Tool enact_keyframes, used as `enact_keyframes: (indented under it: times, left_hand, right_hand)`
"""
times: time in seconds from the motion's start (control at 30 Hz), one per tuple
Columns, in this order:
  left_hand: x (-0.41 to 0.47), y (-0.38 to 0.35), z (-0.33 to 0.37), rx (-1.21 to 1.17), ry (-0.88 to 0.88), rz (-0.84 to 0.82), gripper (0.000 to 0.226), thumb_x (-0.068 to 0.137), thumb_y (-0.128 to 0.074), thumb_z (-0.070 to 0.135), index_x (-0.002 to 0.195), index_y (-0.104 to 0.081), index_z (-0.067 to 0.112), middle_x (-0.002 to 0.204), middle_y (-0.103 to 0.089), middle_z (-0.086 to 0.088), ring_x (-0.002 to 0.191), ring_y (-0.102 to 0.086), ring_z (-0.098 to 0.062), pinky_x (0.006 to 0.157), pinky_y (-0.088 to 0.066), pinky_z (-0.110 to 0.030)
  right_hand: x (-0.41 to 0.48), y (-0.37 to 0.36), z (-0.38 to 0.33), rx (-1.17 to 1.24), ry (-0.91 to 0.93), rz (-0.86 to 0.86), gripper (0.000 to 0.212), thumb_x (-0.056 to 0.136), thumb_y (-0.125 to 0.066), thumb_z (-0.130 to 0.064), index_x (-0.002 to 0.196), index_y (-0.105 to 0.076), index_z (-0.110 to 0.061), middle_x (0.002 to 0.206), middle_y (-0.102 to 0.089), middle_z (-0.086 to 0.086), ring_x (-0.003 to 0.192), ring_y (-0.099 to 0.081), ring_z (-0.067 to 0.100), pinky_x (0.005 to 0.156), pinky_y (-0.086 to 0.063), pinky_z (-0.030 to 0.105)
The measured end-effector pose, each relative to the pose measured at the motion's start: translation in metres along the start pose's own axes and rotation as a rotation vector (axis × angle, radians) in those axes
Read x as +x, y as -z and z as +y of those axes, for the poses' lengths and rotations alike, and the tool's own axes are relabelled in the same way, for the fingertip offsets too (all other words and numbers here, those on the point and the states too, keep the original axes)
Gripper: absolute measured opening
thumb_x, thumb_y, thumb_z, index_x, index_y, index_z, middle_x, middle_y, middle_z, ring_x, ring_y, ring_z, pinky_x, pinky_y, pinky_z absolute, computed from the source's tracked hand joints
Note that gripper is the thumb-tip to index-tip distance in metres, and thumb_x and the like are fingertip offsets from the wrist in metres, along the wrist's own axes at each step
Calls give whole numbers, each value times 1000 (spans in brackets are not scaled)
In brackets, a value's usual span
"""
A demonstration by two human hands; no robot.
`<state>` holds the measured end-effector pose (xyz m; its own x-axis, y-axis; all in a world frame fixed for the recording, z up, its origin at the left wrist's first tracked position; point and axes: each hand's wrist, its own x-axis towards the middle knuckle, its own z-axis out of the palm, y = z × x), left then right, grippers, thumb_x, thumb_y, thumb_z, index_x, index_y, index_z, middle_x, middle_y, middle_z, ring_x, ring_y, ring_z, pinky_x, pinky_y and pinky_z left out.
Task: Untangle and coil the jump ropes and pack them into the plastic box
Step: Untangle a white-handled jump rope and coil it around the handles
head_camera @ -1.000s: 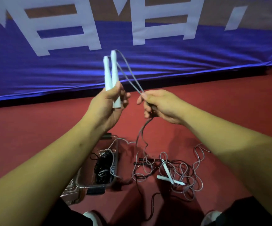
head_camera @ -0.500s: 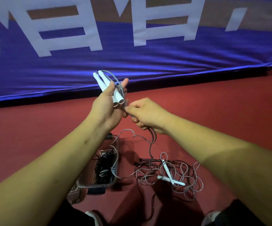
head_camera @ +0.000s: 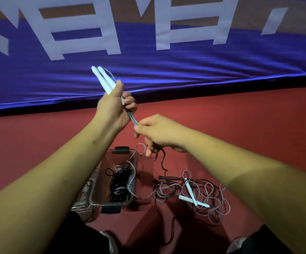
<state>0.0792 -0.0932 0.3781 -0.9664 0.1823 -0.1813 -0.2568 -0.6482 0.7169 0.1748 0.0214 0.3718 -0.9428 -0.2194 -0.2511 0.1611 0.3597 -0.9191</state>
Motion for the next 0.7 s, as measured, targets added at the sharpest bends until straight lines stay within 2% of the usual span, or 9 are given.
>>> enact_keyframes:
  times: [0.13, 0.27, 0.33, 0.4, 0.47, 0.57, 0.63, 0.7]
  left_hand:
    - [8, 12, 1, 175, -69, 52, 23, 102, -48, 11, 85, -37, 20, 51, -35, 3, 37, -31, -5, 37, -27, -16]
    - [14, 25, 5, 382, -100, 134, 22, 100, -52, 8, 89, -36, 19, 54, -35, 1, 38, -34, -7, 39, -30, -17]
    - [15, 31, 6, 493, -45, 144, 22, 99, -54, 9, 90, -37, 19, 58, -36, -1, 37, -38, -9, 40, -34, -17]
    - [14, 35, 1, 722, -23, 130, 16, 98, -56, 11, 93, -42, 17, 59, -40, -3, 37, -43, -10, 41, -43, -20]
    - [14, 33, -5, 930, -73, 137, 14, 97, -59, 13, 100, -45, 13, 61, -45, -6, 40, -44, -11, 44, -51, -25]
    - [15, 34, -9, 1339, -192, 157, 19, 94, -60, 16, 106, -47, 11, 72, -54, -11, 51, -51, -21, 41, -49, -28]
    - [12, 38, -12, 1464, -74, 87, 18, 94, -60, 16, 106, -47, 12, 73, -55, -13, 46, -51, -23, 39, -44, -28]
    - [6, 39, -16, 1407, 167, -61, 13, 98, -56, 16, 103, -45, 13, 64, -49, -11, 37, -42, -14, 35, -34, -20]
  right_hand:
    - [-2, 7, -6, -38, -27, -45, 10, 94, -52, -10, 92, -61, -5, 54, -37, 3, 35, -32, 10, 43, -26, 20]
    - [-9, 27, -3, -64, -46, -129, 15, 97, -49, -10, 89, -62, -5, 47, -34, -3, 37, -37, 14, 44, -32, 23]
    - [-13, 40, -2, -110, 3, -110, 17, 97, -52, -12, 87, -64, -6, 49, -33, -3, 38, -39, 15, 45, -35, 24]
    - [-15, 50, -2, -125, 43, -92, 17, 96, -55, -12, 88, -67, -3, 50, -33, 0, 40, -36, 14, 44, -33, 23]
    - [-16, 59, -2, -120, 51, -92, 16, 94, -57, -9, 91, -67, 3, 50, -36, 2, 42, -34, 13, 42, -32, 22]
    - [-17, 68, -1, -135, 72, -74, 12, 91, -61, -7, 89, -69, 1, 49, -40, 4, 42, -46, 17, 45, -39, 24]
    - [-15, 75, -1, -183, 116, 9, 11, 90, -64, -10, 85, -71, -2, 47, -42, 3, 44, -53, 18, 50, -43, 25]
    - [-14, 86, 4, -335, 169, 131, 15, 89, -67, -17, 81, -73, -6, 41, -44, -7, 40, -45, 7, 46, -38, 18]
